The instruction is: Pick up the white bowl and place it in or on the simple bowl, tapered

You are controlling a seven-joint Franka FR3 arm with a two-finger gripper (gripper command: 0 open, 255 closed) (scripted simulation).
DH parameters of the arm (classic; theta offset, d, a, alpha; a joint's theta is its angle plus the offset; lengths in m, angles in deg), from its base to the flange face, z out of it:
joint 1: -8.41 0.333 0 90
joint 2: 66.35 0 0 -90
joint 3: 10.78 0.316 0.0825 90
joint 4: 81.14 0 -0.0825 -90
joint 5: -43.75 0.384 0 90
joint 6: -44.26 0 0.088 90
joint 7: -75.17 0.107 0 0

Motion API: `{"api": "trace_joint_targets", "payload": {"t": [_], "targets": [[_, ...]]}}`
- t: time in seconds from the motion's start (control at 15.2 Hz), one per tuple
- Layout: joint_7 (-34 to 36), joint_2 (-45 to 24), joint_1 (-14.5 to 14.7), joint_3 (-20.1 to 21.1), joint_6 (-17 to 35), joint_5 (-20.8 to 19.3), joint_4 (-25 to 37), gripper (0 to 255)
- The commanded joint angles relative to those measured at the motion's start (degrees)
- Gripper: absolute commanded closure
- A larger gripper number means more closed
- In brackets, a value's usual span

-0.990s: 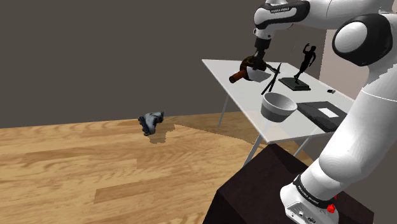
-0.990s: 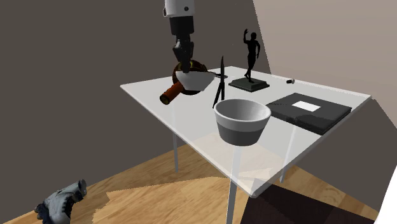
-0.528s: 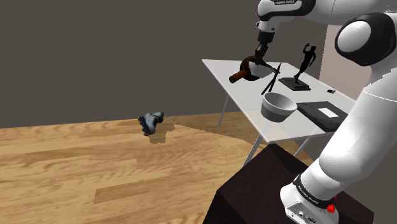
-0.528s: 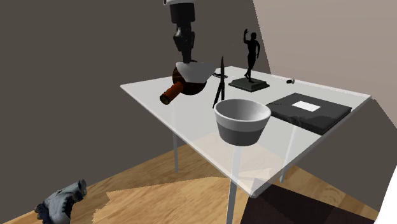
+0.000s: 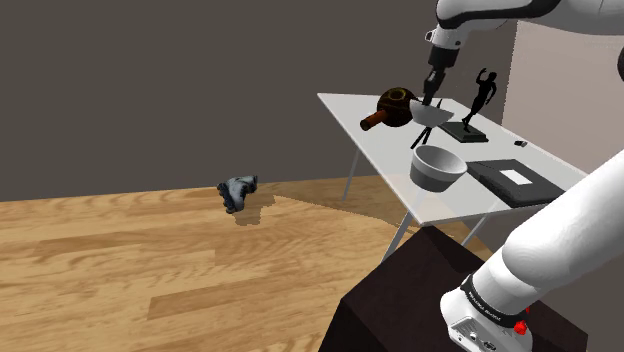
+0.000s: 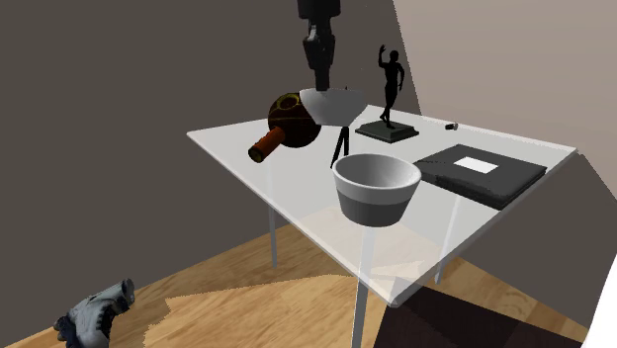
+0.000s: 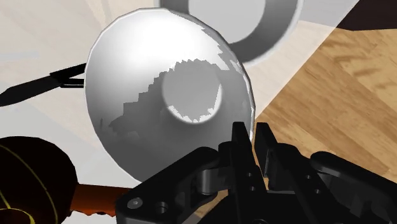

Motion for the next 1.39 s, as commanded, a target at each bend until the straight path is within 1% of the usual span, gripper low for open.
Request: {"api": "trace_joint_targets", "payload": {"t": [0.0,0.33,0.53,1.32], "targets": [[0.5,5.0,-0.1,0.3,-0.4,-1.4,-4.5,255],[1.4,16.3,-1.1,1.4,-3.2,-4.0,-12.7,255],[1.6,22.1,-1.8,2.1,-5.5,-5.1,-16.3,255],[2.5,22.9,-2.2,1.2,3.5,-5.9,-26.1,255]]}}
